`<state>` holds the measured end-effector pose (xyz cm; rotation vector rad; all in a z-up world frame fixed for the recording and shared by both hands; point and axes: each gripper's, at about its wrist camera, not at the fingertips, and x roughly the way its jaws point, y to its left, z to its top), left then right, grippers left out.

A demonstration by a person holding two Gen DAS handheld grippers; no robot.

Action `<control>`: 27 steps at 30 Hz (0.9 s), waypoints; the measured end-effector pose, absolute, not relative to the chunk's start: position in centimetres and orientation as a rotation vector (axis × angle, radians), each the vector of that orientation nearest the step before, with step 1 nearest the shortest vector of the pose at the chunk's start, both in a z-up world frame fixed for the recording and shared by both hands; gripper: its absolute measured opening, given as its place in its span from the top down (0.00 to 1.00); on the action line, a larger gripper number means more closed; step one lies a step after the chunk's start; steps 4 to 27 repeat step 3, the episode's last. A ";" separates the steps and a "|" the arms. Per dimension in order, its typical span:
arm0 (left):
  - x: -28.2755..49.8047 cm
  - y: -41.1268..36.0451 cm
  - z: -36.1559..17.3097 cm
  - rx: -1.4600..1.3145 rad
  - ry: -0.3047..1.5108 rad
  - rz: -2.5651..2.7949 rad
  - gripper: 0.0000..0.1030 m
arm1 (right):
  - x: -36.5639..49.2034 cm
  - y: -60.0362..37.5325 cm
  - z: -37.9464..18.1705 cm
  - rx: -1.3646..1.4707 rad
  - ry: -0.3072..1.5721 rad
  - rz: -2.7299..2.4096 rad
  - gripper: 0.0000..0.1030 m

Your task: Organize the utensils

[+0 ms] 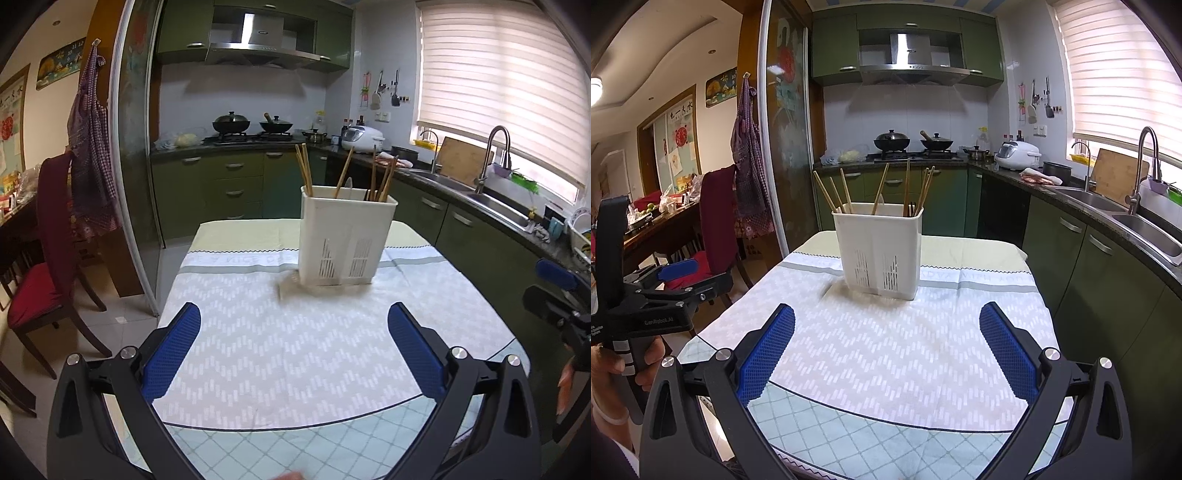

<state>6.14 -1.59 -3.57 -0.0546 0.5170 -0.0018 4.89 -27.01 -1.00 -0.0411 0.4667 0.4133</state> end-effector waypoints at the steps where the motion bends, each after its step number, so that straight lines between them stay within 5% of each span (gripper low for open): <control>1: 6.2 -1.6 -3.7 -0.052 0.517 0.003 0.06 | 5.0 -27.0 -1.0 -0.041 0.468 0.413 0.04; 27: 6.6 -1.4 -4.1 -0.049 0.523 -0.002 0.06 | 5.5 -27.1 -1.2 -0.040 0.473 0.410 0.04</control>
